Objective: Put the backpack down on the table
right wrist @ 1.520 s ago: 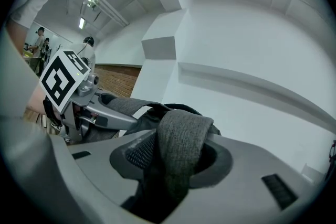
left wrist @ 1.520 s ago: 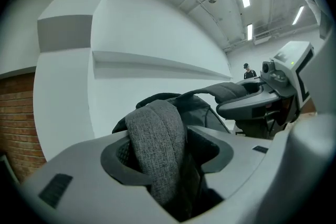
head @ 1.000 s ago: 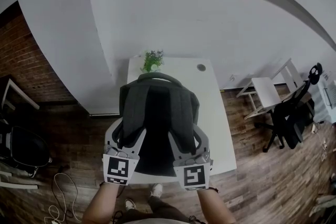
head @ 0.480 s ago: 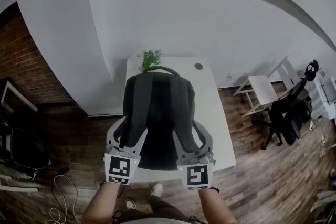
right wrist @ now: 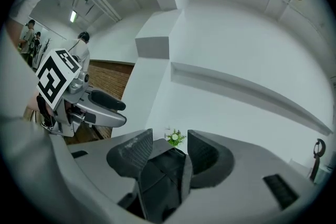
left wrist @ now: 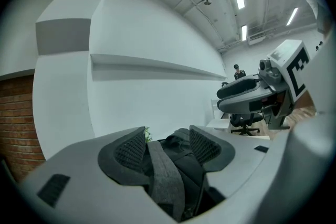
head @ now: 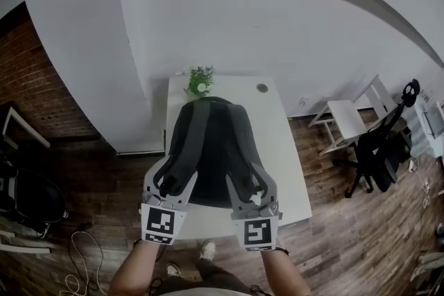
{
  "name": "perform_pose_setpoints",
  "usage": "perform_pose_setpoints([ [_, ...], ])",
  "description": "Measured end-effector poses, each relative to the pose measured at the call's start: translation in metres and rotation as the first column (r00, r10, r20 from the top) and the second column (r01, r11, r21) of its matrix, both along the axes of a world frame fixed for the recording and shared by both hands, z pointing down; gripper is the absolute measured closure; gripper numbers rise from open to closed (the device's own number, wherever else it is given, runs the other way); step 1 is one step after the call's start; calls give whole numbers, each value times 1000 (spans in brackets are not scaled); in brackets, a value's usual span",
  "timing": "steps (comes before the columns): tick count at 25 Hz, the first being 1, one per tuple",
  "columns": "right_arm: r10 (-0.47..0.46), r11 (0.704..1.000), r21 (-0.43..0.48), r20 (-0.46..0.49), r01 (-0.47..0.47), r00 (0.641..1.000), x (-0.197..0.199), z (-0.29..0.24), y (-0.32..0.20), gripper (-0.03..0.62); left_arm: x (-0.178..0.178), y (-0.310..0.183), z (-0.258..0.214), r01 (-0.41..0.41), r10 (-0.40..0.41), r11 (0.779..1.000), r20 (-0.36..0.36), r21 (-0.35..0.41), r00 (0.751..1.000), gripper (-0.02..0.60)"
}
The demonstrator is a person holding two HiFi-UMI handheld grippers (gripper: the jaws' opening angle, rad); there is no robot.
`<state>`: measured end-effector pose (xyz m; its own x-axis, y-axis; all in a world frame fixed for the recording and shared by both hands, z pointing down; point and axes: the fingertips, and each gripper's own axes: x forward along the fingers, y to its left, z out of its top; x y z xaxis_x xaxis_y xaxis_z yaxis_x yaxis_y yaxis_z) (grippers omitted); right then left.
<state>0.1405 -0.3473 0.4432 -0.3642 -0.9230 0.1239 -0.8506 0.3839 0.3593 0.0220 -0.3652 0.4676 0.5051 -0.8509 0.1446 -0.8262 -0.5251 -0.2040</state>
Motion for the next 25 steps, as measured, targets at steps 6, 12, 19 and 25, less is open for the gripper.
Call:
perform_pose_setpoints([
  [6,4,1000,-2,9,-4,1000,-2,1,3,388,-4,3,0,16,-16,1000,0,4,1000,308],
  [12,12,1000,7,0,-12,1000,-2,0,5,411,-3,5,-3,12,-12,1000,6,16,1000,333],
  [19,30,1000,4,11,-30,1000,5,-1,12,459,0,12,-10,17,-17,999,4,45,1000,410],
  [25,25,999,24,2,-25,1000,1,-8,16,485,-7,16,-21,32,-31,997,-9,75,999,493],
])
